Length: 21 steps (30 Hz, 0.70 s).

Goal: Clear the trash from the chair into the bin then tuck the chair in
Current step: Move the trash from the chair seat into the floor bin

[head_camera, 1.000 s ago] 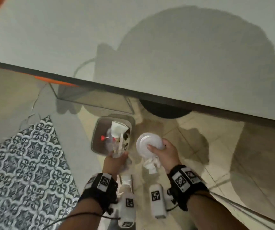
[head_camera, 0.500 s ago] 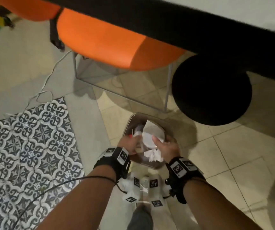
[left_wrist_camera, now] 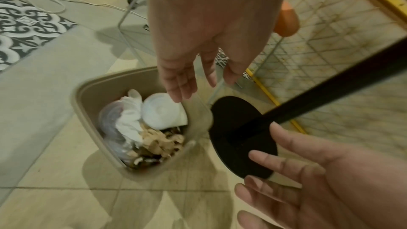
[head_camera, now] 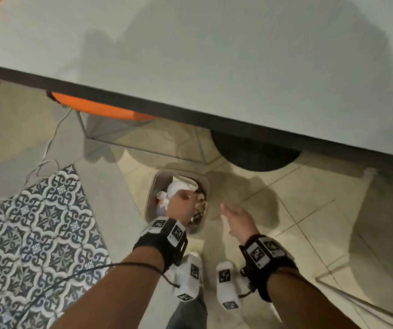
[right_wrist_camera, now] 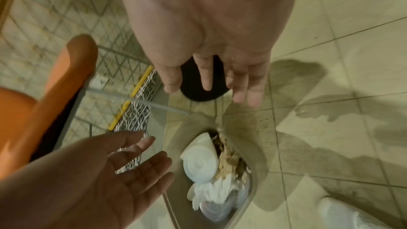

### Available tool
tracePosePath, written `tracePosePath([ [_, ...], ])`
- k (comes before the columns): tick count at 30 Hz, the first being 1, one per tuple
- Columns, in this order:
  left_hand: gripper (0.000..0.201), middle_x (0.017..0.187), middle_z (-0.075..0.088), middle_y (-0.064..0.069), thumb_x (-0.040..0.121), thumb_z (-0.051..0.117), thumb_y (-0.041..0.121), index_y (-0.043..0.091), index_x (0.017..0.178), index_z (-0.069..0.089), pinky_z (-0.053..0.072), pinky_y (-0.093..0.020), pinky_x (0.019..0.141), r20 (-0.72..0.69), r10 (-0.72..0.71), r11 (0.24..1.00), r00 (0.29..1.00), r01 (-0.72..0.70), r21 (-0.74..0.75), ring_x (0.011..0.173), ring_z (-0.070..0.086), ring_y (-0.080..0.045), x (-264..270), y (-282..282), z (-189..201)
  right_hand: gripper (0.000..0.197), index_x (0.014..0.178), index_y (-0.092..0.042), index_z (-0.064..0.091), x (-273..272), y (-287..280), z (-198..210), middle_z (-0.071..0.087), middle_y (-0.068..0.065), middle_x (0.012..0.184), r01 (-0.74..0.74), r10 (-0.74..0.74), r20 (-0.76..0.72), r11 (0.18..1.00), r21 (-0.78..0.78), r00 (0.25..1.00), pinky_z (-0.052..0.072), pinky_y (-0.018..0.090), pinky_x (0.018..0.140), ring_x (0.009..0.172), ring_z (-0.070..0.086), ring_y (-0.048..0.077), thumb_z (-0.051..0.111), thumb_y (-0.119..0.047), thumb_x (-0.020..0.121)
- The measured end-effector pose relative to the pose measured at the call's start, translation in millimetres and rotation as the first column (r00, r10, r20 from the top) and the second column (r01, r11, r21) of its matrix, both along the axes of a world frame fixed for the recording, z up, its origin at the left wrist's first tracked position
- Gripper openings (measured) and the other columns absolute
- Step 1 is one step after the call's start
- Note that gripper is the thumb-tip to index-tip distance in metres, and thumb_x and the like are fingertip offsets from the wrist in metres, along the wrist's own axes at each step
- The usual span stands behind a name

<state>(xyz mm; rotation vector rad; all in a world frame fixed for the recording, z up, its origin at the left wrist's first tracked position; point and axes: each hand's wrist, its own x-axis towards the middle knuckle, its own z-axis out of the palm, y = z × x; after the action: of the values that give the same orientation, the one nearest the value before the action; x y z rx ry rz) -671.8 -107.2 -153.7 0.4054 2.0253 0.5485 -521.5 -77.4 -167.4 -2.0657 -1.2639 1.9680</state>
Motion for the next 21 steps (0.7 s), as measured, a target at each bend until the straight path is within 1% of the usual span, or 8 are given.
tracePosePath([
  [2,0.017,0.083,0.064,-0.022,0.086,0.055,0.026,0.011,0.080,0.062,0.048,-0.035,0.071,0.007,-0.079,0.996,0.997,0.079,0.045,0.083,0.061,-0.033,56.9,12.1,20.0,0.040,0.123,-0.009,0.059,60.5,3.0,17.5,0.061,0.010,0.121,0.123,-0.123,-0.010,0.992,0.005,0.992,0.043,0.043,0.104,0.114,0.056,0.026,0.055,-0.035,0.093],
  [5,0.018,0.087,0.068,-0.017,0.077,0.055,0.036,0.019,0.076,0.062,0.052,-0.041,0.078,0.081,-0.122,0.991,0.989,0.117,0.060,0.085,0.064,-0.031,120.4,20.1,31.2,0.030,0.118,-0.009,0.061,135.3,5.0,31.3,0.062,0.007,0.115,0.259,-0.259,-0.017,0.966,0.008,0.966,0.048,0.039,0.095,0.104,0.058,0.022,0.057,-0.025,0.093],
  [8,0.012,0.080,0.062,-0.005,0.091,0.053,0.020,0.018,0.083,0.061,0.044,-0.029,0.071,0.206,-0.211,0.976,0.955,0.193,0.105,0.075,0.058,-0.020,216.0,33.5,62.0,0.010,0.100,-0.014,0.064,242.2,6.7,54.3,0.063,0.008,0.100,0.503,-0.500,-0.068,0.862,0.061,0.864,0.049,0.032,0.068,0.082,0.059,0.019,0.060,-0.017,0.091],
  [12,0.022,0.072,0.056,-0.004,0.093,0.052,0.010,0.015,0.072,0.057,0.039,-0.026,0.059,0.336,-0.266,0.963,0.903,0.238,0.122,0.065,0.051,-0.016,351.6,47.7,88.1,0.011,0.095,-0.002,0.061,389.1,6.9,91.3,0.059,0.010,0.091,0.649,-0.646,-0.107,0.716,0.258,0.755,0.047,0.028,0.062,0.080,0.054,0.025,0.055,-0.007,0.087],
  [14,0.023,0.072,0.057,-0.004,0.093,0.052,0.010,0.015,0.072,0.057,0.039,-0.025,0.058,0.355,-0.313,0.950,0.881,0.282,0.136,0.065,0.051,-0.016,419.5,50.8,96.4,0.015,0.086,-0.004,0.060,461.3,4.2,108.1,0.060,0.010,0.084,0.605,-0.645,-0.064,0.672,0.427,0.761,0.047,0.030,0.068,0.079,0.055,0.025,0.049,-0.015,0.084],
  [16,0.021,0.074,0.058,-0.004,0.094,0.053,0.013,0.015,0.073,0.057,0.040,-0.024,0.057,0.374,-0.375,0.927,0.848,0.340,0.158,0.065,0.052,-0.015,482.5,52.8,104.9,0.017,0.094,-0.007,0.065,530.8,-3.0,118.0,0.068,0.012,0.099,0.514,-0.655,0.081,0.657,0.551,0.751,0.041,0.027,0.080,0.091,0.060,0.025,0.048,-0.008,0.091],
  [18,0.020,0.078,0.059,-0.007,0.094,0.053,0.014,0.015,0.074,0.056,0.044,-0.022,0.057,0.406,-0.427,0.904,0.808,0.383,0.188,0.067,0.053,-0.016,540.4,53.1,114.3,0.015,0.099,-0.012,0.065,592.4,-11.6,130.8,0.066,0.015,0.108,0.458,-0.718,0.166,0.585,0.669,0.675,0.038,0.025,0.081,0.099,0.059,0.028,0.055,-0.009,0.089],
  [21,0.012,0.083,0.061,0.002,0.091,0.056,0.032,0.029,0.079,0.057,0.046,-0.032,0.076,0.315,-0.532,0.845,0.786,0.469,0.256,0.076,0.056,-0.015,609.0,54.8,119.7,0.024,0.107,-0.007,0.066,669.2,-16.8,147.0,0.057,0.024,0.115,0.225,-0.786,0.334,0.504,0.834,0.520,0.042,0.037,0.090,0.113,0.050,0.038,0.066,-0.010,0.083],
])
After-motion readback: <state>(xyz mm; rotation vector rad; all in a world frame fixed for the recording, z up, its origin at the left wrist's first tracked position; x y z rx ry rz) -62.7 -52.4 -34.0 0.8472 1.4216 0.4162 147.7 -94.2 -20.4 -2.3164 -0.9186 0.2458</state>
